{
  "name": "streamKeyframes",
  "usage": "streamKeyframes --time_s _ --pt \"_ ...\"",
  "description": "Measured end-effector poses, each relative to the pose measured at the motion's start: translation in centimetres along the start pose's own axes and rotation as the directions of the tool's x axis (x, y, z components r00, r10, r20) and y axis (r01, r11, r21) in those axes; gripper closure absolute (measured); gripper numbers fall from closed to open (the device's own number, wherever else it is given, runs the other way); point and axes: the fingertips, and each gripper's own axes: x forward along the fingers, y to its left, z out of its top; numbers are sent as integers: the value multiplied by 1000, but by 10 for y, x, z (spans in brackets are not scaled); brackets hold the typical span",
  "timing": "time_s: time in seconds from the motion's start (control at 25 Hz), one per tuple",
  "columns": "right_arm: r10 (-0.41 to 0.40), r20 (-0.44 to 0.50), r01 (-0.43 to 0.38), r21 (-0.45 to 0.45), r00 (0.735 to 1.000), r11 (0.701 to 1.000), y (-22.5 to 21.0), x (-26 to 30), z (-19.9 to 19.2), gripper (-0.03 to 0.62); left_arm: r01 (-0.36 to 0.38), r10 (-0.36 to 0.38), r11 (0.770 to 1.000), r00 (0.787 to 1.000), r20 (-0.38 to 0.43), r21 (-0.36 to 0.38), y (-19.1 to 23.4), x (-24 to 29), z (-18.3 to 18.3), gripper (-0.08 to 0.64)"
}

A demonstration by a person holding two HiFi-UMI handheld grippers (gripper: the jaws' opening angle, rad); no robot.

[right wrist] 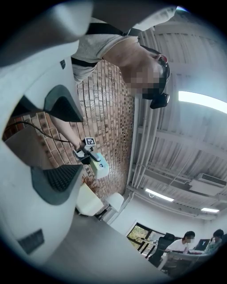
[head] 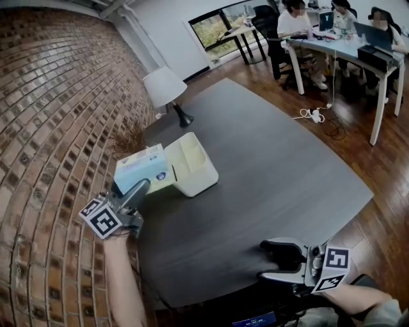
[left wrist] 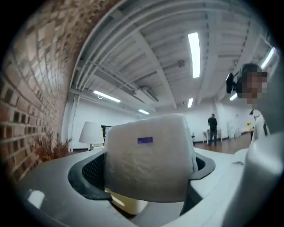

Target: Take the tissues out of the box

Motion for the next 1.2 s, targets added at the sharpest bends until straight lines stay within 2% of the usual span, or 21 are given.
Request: streamKeyframes --time_s 0.12,0.36,0.44,0.6,0.68,0.8,1.0,1.2 --pt "6 -13 -6 -5 1000 1000 3 3 -4 278 16 4 992 987 158 -125 -61 -41 -26 44" --pt "13 -35 -14 -12 999 1000 11 8 -13 279 30 56 962 951 304 -271 -159 -104 -94 46" --pt "19 -40 -19 -17 999 1000 13 9 -15 279 25 95 950 925 368 -310 -176 -124 -102 46" --pt "34 -54 -35 -18 998 999 19 13 -20 279 69 163 914 839 519 -399 -204 -160 -115 48" --pt "46 -67 -47 -24 997 999 24 15 -24 279 91 167 908 816 554 -408 -219 -170 -127 48" --pt "62 -89 -66 -36 994 997 33 18 -31 279 121 147 913 792 592 -389 -241 -185 -134 50" --pt "81 -113 -88 -55 990 995 45 20 -40 279 149 106 925 783 613 -350 -263 -200 -132 51" --pt "109 -144 -124 -98 984 987 60 21 -46 279 145 88 929 807 584 -341 -271 -191 -137 49"
